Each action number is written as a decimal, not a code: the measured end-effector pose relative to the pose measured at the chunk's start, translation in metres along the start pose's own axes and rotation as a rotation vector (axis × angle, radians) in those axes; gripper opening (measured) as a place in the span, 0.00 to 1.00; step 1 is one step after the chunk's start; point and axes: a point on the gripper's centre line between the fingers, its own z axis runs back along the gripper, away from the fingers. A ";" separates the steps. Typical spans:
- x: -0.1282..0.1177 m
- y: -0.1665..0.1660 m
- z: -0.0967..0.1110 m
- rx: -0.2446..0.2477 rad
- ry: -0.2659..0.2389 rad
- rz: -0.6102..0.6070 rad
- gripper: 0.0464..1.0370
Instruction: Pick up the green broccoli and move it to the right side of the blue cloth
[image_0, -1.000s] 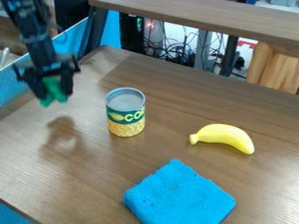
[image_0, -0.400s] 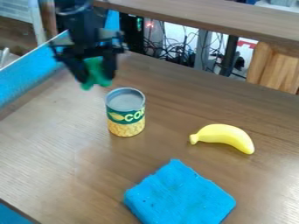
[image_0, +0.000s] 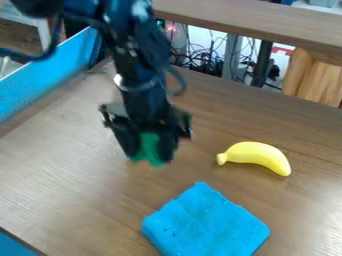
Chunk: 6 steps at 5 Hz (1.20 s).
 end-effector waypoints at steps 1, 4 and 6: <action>-0.014 -0.036 -0.013 -0.001 -0.006 -0.128 0.69; -0.012 -0.121 -0.025 -0.056 0.009 -0.318 0.69; -0.004 -0.155 -0.058 -0.011 0.018 -0.363 0.69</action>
